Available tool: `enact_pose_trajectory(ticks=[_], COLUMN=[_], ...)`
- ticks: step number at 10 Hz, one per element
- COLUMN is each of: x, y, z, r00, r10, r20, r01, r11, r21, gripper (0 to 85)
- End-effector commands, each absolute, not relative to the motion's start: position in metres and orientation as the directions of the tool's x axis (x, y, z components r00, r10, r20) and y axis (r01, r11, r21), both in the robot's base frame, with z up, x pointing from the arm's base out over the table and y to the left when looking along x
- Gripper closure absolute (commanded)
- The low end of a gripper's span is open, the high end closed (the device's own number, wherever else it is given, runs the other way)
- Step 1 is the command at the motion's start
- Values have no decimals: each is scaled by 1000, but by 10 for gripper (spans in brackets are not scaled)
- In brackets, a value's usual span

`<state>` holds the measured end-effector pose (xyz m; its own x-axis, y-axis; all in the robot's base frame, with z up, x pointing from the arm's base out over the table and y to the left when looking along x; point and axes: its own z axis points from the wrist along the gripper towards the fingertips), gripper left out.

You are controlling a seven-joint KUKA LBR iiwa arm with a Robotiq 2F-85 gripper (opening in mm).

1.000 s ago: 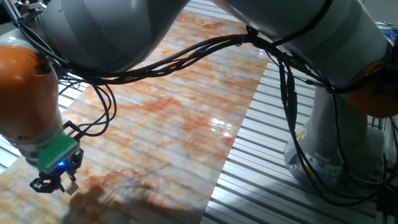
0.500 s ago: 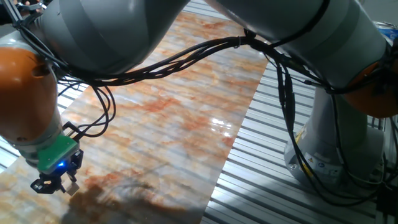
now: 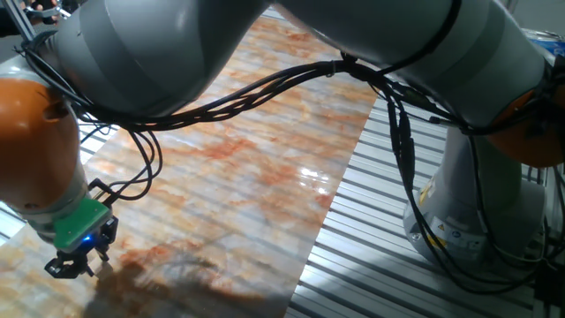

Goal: Pick up the small block on the left and move it to the right

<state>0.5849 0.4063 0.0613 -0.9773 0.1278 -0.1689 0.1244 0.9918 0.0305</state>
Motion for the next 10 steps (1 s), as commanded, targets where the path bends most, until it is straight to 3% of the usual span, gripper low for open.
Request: enact_pose_trajectory(ticks=[1, 10], x=[586, 588], y=[407, 406], z=[59, 49], r00=[-977, -975], r10=[128, 126], r20=[-170, -183], r01=[124, 121], r11=[992, 992], r21=[31, 35], gripper=[850, 850])
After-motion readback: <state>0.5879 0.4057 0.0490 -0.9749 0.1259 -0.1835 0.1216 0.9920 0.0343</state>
